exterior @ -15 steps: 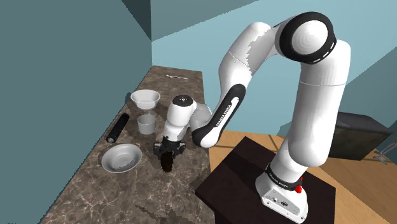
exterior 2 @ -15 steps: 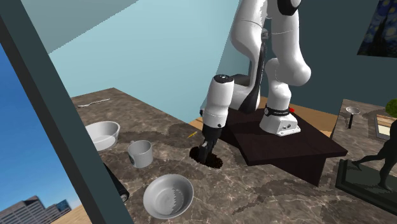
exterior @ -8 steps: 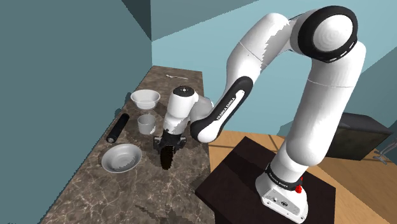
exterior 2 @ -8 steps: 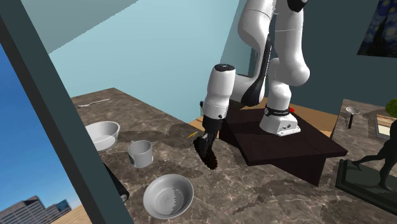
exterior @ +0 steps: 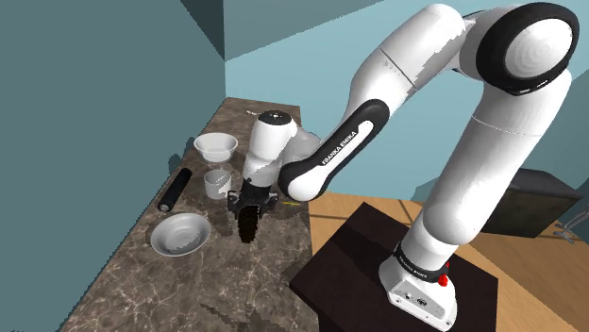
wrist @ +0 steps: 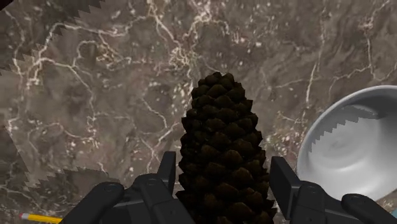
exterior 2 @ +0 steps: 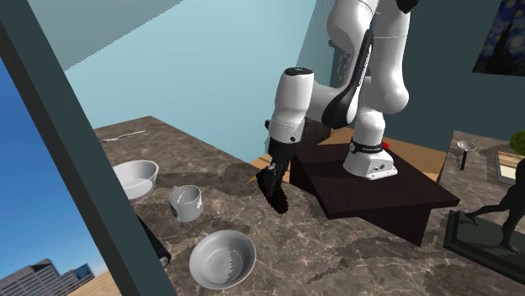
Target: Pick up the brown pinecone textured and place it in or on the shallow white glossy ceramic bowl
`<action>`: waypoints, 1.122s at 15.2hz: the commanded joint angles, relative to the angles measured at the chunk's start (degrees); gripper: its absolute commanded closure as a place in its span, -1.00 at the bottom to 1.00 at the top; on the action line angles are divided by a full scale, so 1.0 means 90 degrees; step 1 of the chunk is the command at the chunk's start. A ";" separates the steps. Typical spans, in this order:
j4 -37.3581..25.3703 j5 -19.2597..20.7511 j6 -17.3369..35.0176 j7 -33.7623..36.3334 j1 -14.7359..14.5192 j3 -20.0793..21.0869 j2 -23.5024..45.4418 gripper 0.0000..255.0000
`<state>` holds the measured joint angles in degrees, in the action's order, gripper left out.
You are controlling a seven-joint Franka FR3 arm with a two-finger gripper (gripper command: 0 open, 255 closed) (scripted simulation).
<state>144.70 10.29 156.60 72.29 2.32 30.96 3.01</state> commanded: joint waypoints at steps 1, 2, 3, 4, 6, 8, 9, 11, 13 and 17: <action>-0.0316 0.0110 -0.0193 0.0102 -0.0033 -0.0001 0.0155 1.00; -0.0603 0.0335 -0.0300 0.0292 -0.0084 -0.0027 0.0385 1.00; -0.0895 0.0533 -0.0414 0.0460 -0.0153 -0.0063 0.0611 1.00; -0.1190 0.0706 -0.0534 0.0606 -0.0233 -0.0106 0.0834 1.00; -0.1795 0.0984 -0.0785 0.0836 -0.0423 -0.0203 0.1270 1.00; -0.2419 0.1195 -0.1051 0.1001 -0.0623 -0.0296 0.1701 1.00; -0.2740 0.1277 -0.1188 0.1062 -0.0729 -0.0343 0.1915 1.00; -0.3403 0.1412 -0.1474 0.1149 -0.0940 -0.0429 0.2345 1.00; -0.4101 0.1516 -0.1776 0.1198 -0.1153 -0.0505 0.2782 1.00; -0.5077 0.1642 -0.2144 0.1230 -0.1462 -0.0627 0.3428 1.00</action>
<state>100.59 24.59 137.57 82.98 -10.09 25.69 32.45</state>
